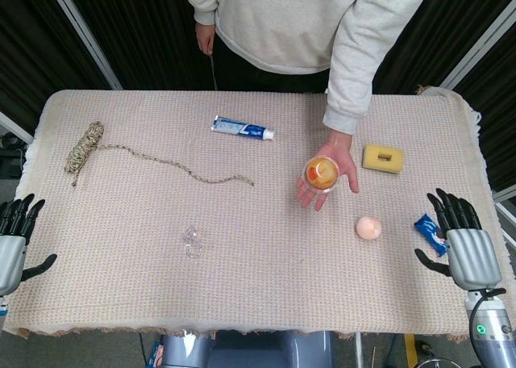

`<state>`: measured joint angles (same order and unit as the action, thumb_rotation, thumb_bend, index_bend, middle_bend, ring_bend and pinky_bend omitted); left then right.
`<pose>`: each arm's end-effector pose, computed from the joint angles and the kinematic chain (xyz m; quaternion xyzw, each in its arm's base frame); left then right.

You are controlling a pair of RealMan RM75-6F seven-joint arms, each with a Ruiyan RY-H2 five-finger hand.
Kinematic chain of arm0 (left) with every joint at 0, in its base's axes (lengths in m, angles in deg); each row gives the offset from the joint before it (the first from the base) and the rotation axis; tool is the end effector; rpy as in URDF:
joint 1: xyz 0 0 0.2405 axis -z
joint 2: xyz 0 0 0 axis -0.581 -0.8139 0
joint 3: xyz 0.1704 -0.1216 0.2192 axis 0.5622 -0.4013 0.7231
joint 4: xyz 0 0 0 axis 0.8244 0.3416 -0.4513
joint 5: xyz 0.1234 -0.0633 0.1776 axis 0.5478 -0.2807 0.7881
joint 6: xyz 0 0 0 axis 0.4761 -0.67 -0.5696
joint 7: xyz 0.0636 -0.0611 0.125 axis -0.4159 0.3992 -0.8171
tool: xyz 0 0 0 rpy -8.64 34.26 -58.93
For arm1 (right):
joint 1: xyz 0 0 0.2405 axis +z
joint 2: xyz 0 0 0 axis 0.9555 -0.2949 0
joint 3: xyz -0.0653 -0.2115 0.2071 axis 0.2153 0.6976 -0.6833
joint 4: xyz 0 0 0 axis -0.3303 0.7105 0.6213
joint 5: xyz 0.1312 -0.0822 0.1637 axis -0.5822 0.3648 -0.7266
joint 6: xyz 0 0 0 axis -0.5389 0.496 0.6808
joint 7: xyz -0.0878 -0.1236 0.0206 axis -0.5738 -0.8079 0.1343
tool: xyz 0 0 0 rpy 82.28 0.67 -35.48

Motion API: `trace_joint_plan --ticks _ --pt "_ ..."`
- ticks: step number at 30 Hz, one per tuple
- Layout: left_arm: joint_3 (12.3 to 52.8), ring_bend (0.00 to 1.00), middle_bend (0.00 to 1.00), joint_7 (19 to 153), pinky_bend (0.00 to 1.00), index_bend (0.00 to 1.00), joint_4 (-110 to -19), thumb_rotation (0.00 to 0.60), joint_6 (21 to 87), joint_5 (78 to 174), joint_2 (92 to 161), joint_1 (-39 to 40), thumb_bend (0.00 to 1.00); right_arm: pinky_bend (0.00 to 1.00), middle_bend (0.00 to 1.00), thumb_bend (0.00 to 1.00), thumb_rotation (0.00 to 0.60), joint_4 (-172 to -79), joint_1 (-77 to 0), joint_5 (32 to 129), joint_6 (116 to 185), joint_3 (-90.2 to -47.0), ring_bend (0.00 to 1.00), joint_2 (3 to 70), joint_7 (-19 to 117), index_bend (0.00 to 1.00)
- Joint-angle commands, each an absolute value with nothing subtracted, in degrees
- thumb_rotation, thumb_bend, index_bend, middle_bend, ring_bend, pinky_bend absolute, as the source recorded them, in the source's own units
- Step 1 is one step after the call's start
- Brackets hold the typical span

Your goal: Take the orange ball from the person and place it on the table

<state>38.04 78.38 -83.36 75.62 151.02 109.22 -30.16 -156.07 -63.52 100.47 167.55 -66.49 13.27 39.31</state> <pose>-0.3590 0.1978 0.1602 -0.6168 -0.3411 -0.3556 0.6139 -0.2997 -0.2351 0.1758 0.6006 -0.3725 0.4165 0.5718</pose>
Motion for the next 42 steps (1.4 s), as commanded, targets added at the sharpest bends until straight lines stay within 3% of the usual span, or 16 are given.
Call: trace_joint_plan --ticks 1,7,17,24,30,34,39,42 --pt "37.93 0.00 0.00 78.72 0.00 0.00 -83.35 0.600 75.57 150.96 109.22 -30.07 0.20 0.12 0.00 0.12 0.600 -165.63 -56.95 93.45 161.42 -72.58 0.00 10.18 32.32 0.09" --pt "37.69 0.00 0.00 79.72 0.00 0.00 -81.93 0.600 77.02 152.54 109.93 -29.94 0.21 0.12 0.00 0.12 0.600 -169.89 -45.83 77.69 155.00 -78.44 0.00 13.89 16.69 0.10" --pt "37.40 0.00 0.00 82.71 0.00 0.00 -79.52 0.600 78.10 153.61 111.31 -29.72 0.20 0.16 0.03 0.12 0.600 -164.45 -32.21 58.32 155.37 -80.39 0.00 25.79 1.77 0.14" --pt "37.24 0.00 0.00 83.60 0.00 0.00 -79.74 0.600 76.92 152.46 111.26 -29.44 0.20 0.16 0.03 0.12 0.600 -161.41 -25.64 50.33 156.48 -81.83 0.00 32.15 -1.27 0.14" --pt "37.32 0.00 0.00 83.60 0.00 0.00 -80.33 0.600 75.60 151.81 110.81 -29.03 0.20 0.18 0.08 0.14 0.600 -156.89 -21.82 49.96 157.35 -81.11 0.01 36.04 -2.83 0.19" --pt "37.36 0.00 0.00 83.93 0.00 0.00 -80.63 0.600 75.43 151.63 110.55 -29.05 0.20 0.27 0.16 0.19 0.600 -153.75 -20.73 50.34 157.53 -80.63 0.10 37.33 -3.01 0.28" --pt "37.52 0.00 0.00 84.59 0.00 0.00 -80.92 0.600 74.96 151.47 110.20 -28.98 0.20 0.52 0.44 0.26 0.600 -151.46 -21.07 53.19 158.62 -78.44 0.41 37.67 -2.52 0.54" --pt "37.56 0.00 0.00 84.60 0.00 0.00 -81.21 0.600 74.75 151.42 109.99 -28.89 0.20 0.61 0.53 0.28 0.600 -151.12 -21.58 55.10 159.18 -77.12 0.50 37.57 -1.75 0.64"
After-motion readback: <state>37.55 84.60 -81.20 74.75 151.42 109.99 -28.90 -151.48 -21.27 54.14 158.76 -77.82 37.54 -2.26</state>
